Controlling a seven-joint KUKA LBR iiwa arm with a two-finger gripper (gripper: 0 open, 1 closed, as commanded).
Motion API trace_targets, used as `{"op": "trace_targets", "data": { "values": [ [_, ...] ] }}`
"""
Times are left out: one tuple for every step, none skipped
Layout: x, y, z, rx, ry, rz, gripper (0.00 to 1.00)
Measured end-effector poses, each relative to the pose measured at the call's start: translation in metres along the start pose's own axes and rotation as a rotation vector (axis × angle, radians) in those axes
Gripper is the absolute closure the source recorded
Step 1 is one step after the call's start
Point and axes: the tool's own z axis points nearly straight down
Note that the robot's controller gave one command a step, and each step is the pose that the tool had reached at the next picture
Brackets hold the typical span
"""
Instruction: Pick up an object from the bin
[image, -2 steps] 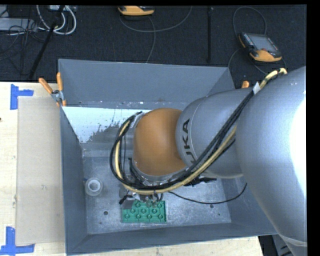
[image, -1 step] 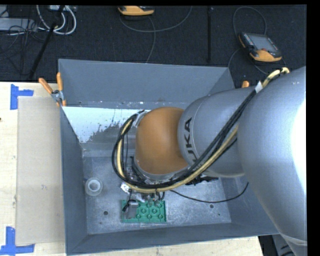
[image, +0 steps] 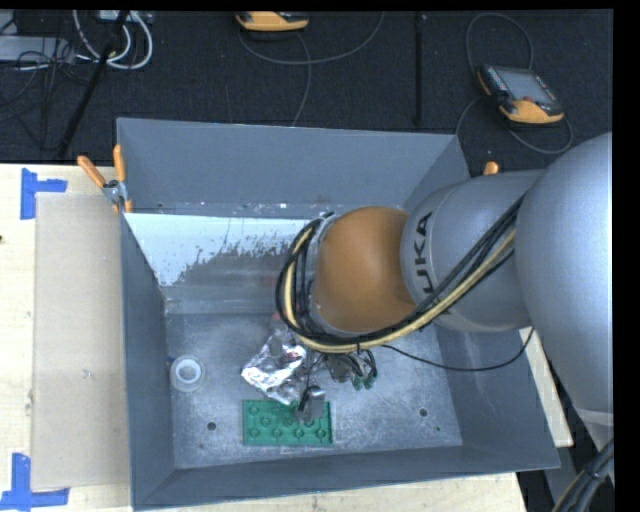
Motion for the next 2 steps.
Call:
{"op": "trace_targets", "data": {
  "values": [
    [-0.0616,0.0094,0.0265,-0.003,-0.006,-0.346,0.0],
    [-0.062,0.0083,0.0249,-0.003,-0.006,-0.341,1.0]
  ]
}}
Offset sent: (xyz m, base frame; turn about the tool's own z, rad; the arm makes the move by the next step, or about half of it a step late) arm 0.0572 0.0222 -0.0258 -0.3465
